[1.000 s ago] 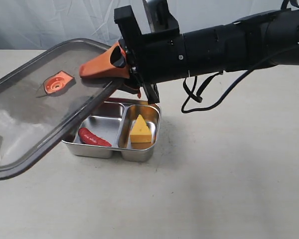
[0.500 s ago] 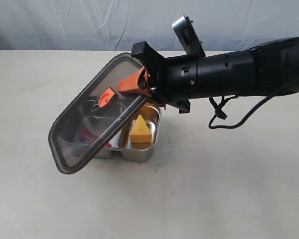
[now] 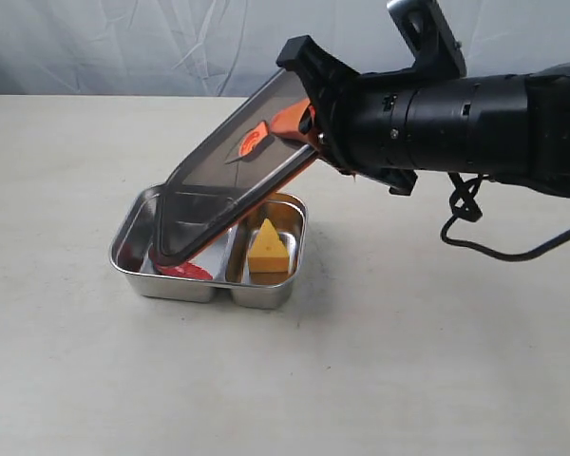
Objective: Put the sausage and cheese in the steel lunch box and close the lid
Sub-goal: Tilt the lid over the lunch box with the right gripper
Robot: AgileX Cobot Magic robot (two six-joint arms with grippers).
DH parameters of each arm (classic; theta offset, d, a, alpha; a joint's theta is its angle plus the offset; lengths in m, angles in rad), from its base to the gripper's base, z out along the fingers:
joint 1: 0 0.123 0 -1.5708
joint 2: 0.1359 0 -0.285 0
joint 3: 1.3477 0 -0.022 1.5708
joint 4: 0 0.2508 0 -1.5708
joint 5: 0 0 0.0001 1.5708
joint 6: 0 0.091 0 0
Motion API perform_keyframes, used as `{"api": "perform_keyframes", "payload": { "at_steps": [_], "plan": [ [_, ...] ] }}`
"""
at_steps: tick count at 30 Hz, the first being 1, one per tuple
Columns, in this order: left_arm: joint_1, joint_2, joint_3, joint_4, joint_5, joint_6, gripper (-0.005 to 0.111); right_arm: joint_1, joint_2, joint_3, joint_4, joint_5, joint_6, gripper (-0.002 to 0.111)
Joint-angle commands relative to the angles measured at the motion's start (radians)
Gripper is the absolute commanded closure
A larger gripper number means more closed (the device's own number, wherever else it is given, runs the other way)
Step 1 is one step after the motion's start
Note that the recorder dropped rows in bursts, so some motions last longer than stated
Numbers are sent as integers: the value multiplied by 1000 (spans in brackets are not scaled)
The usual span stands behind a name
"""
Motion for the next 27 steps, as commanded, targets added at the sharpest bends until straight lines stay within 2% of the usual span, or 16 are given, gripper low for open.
{"api": "perform_keyframes", "payload": {
  "at_steps": [1, 4, 9, 17, 25, 27],
  "plan": [
    [-5, -20, -2, 93, -15, -125, 49, 45, -15, 3, 7, -11, 5, 109],
    [-5, -20, -2, 102, -21, -147, 49, 76, -20, 3, 7, -6, 21, 109],
    [-5, -20, -2, 102, -26, -147, 49, 125, -56, -25, 7, -201, 124, 109],
    [-5, -20, -2, 102, -30, -147, 49, 127, -94, -99, 7, -277, 150, 109],
    [-5, -20, -2, 48, -10, -147, 49, 127, -94, -113, -12, -162, 138, 109],
    [-5, -20, -2, 46, -10, -147, 49, 127, -94, -113, -12, -134, 85, 109]
  ]
}}
